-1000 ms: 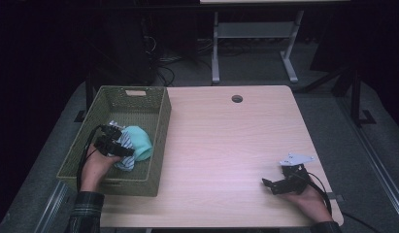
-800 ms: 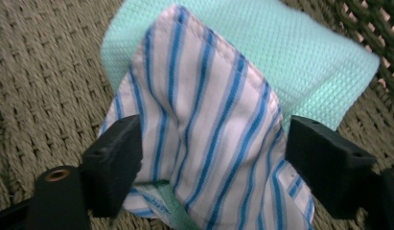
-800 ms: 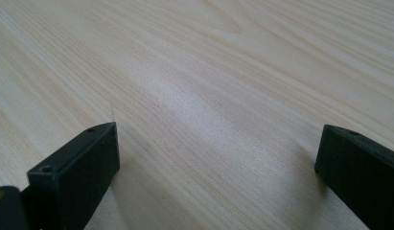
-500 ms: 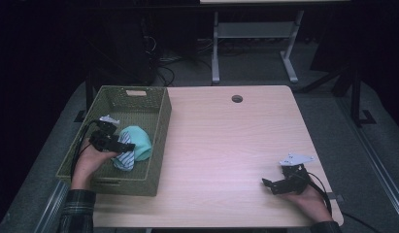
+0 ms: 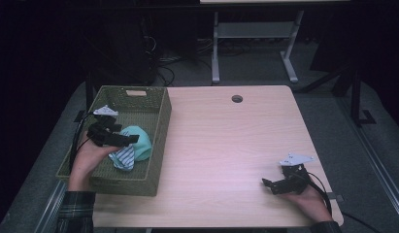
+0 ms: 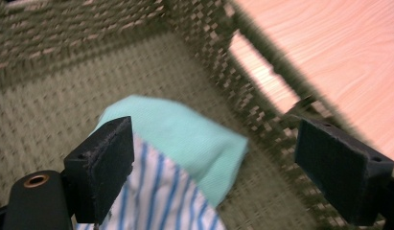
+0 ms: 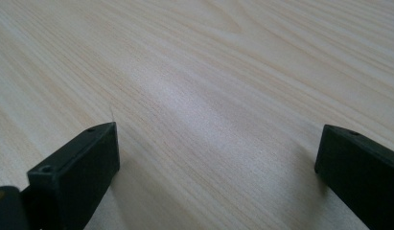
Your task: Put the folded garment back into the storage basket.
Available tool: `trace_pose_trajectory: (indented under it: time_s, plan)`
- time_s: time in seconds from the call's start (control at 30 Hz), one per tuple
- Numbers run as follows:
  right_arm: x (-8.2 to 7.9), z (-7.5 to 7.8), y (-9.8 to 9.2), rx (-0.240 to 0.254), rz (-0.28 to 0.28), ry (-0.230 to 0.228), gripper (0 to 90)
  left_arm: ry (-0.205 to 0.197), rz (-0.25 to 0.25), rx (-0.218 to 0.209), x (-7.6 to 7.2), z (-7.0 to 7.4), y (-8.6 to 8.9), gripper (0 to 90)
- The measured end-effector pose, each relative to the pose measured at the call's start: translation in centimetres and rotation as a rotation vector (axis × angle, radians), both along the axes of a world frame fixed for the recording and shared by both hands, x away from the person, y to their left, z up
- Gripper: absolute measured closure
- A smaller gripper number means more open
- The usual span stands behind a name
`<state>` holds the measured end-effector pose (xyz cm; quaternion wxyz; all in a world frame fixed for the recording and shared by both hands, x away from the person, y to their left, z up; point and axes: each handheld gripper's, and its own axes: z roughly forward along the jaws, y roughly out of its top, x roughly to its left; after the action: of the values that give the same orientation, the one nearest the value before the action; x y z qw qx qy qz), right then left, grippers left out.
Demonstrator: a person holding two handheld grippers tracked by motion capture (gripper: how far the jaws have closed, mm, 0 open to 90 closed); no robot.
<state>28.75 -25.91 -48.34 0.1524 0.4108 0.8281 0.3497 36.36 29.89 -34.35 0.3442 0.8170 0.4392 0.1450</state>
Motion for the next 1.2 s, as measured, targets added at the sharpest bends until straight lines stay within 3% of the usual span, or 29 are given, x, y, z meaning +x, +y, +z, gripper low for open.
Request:
trace_pose_trajectory:
  time_s: [0.17,0.47,0.83,1.2]
  plan:
    - [0.0,0.0,0.0,0.000,0.000,0.000,0.9,-0.015,-0.034,-0.027,-0.4,1.2,-1.8,12.8]
    - [0.0,0.0,0.0,0.001,0.000,0.000,0.9,-0.032,-0.099,-0.050,-1.1,2.1,-6.4,12.8]
    - [0.0,0.0,0.0,0.000,0.000,0.000,0.9,-0.006,-0.177,-0.062,-1.1,0.9,-12.1,12.6]
    - [0.0,0.0,0.0,0.000,0.000,0.000,0.9,-0.032,-0.223,-0.082,-1.6,-0.7,-16.1,12.7]
